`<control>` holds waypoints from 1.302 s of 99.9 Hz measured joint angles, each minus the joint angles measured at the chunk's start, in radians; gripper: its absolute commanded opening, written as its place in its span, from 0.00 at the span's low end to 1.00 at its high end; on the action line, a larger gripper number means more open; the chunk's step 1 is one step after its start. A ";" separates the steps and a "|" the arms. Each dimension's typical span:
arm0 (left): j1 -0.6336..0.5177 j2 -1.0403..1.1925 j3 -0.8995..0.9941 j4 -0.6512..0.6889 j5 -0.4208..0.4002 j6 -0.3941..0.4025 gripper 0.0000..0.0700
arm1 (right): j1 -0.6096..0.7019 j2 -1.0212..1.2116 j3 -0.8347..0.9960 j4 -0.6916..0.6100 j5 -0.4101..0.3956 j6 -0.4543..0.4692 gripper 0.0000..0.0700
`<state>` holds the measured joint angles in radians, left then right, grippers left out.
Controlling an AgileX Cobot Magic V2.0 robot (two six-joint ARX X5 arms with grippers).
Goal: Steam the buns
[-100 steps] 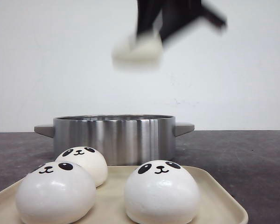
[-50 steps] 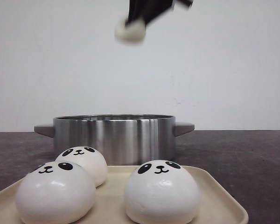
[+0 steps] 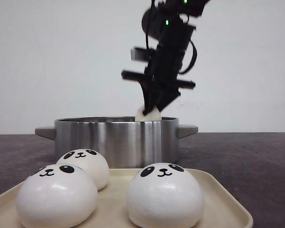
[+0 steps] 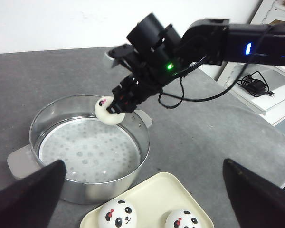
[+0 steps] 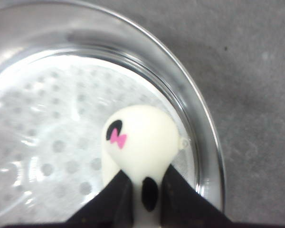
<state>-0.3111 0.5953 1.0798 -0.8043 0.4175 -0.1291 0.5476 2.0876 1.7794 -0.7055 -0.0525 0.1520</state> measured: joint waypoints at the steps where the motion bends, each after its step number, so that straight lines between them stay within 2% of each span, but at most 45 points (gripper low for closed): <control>1: 0.000 0.000 0.000 0.000 0.000 0.000 0.91 | -0.001 0.003 0.000 0.000 0.000 0.000 0.00; 33: 0.000 0.000 0.000 0.000 0.000 0.000 0.91 | 0.002 0.054 0.000 -0.002 -0.006 -0.025 0.00; 37: 0.000 0.000 0.000 0.000 0.000 0.000 0.91 | 0.002 0.054 0.000 -0.002 -0.006 -0.025 0.04; 49: 0.000 0.000 0.000 0.000 0.000 0.000 0.91 | 0.002 0.054 0.000 -0.003 -0.006 -0.025 0.25; 53: 0.000 0.000 0.000 0.000 0.000 0.000 0.91 | 0.002 0.054 0.000 -0.005 -0.006 -0.025 0.29; 74: 0.000 0.000 0.000 -0.007 0.000 0.000 0.91 | 0.006 0.054 0.000 -0.020 -0.008 -0.025 0.32; 78: 0.000 0.000 0.000 -0.014 0.000 0.000 0.91 | 0.006 0.054 0.000 -0.024 -0.008 -0.025 0.38; 84: 0.000 0.000 0.000 -0.025 0.000 0.000 0.91 | 0.007 0.054 0.000 -0.026 -0.008 -0.025 0.52; 87: 0.000 0.000 0.000 -0.030 0.000 0.000 0.91 | 0.007 0.054 0.000 -0.026 -0.011 -0.025 0.55; 107: 0.000 0.000 0.000 -0.034 0.000 0.000 0.91 | 0.012 0.054 0.034 -0.076 -0.011 -0.025 0.52; 117: -0.003 0.009 0.000 -0.038 0.000 -0.012 0.91 | 0.008 0.029 0.067 -0.099 -0.010 -0.025 0.42; 130: -0.032 0.057 0.000 -0.039 0.002 -0.055 0.91 | 0.018 -0.117 0.070 -0.083 0.001 -0.025 0.18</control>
<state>-0.3435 0.6521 1.0798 -0.8429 0.4198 -0.1837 0.5655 1.9705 1.8492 -0.7883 -0.0517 0.1272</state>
